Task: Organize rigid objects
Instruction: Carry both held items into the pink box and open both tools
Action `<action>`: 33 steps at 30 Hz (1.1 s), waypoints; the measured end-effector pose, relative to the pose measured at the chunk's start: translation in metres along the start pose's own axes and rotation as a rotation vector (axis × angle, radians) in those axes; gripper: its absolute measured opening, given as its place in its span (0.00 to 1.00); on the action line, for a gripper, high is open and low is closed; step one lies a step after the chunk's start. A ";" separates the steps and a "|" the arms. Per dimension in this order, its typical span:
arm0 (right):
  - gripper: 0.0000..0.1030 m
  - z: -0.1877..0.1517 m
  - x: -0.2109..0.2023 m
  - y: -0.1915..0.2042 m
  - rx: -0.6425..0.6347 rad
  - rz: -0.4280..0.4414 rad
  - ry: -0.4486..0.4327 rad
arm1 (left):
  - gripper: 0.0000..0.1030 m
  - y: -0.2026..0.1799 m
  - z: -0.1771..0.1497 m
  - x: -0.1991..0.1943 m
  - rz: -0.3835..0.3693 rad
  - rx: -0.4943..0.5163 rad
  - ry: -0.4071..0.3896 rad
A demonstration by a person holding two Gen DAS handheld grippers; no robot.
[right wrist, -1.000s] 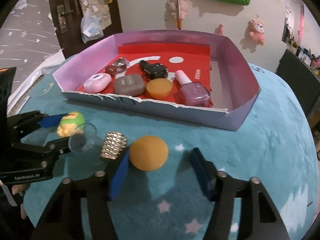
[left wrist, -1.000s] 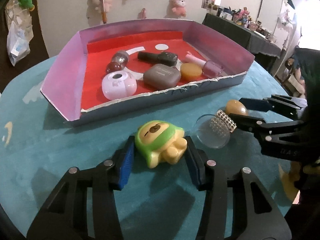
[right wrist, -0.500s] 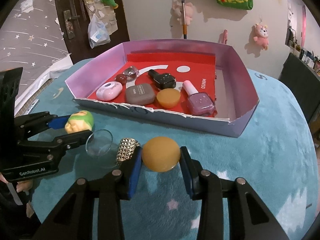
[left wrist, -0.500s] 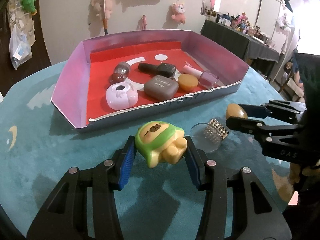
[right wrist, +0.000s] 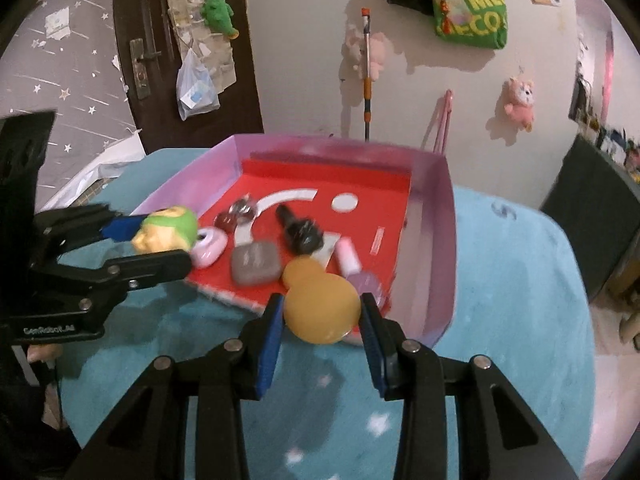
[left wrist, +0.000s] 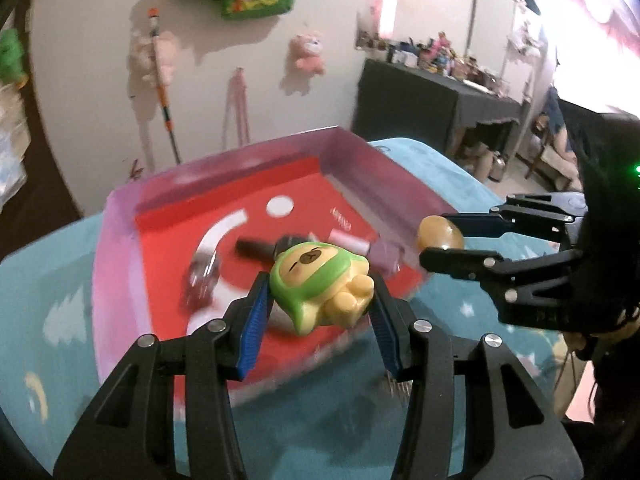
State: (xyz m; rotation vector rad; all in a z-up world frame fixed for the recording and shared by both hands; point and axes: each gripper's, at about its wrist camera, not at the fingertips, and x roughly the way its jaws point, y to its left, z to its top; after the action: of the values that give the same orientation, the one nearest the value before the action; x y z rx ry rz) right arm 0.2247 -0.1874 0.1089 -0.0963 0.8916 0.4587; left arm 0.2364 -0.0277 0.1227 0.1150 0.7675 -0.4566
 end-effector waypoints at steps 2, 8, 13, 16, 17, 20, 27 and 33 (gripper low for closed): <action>0.39 0.014 0.008 -0.005 -0.025 -0.008 0.021 | 0.44 0.003 0.019 0.021 -0.029 0.022 0.030; 0.39 0.046 0.046 -0.019 -0.082 -0.012 0.128 | 0.44 0.012 0.061 0.075 -0.066 0.053 0.127; 0.39 0.065 0.074 -0.029 -0.125 -0.013 0.198 | 0.44 0.023 0.072 0.107 -0.062 0.058 0.203; 0.39 0.074 0.089 -0.035 -0.139 0.000 0.235 | 0.44 0.028 0.071 0.121 -0.062 0.053 0.241; 0.39 0.075 0.094 -0.035 -0.144 0.006 0.247 | 0.44 0.030 0.071 0.125 -0.059 0.055 0.252; 0.39 0.081 0.109 -0.036 -0.180 0.005 0.293 | 0.44 0.035 0.070 0.133 -0.062 0.049 0.279; 0.39 0.087 0.131 -0.041 -0.207 0.002 0.360 | 0.44 0.038 0.071 0.146 -0.060 0.049 0.319; 0.39 0.089 0.140 -0.039 -0.236 -0.015 0.390 | 0.44 0.038 0.070 0.152 -0.057 0.038 0.335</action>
State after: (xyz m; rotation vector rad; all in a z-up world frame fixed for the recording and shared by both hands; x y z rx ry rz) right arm 0.3816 -0.1504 0.0539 -0.4191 1.2142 0.5404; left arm 0.3931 -0.0665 0.0650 0.2084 1.0928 -0.5131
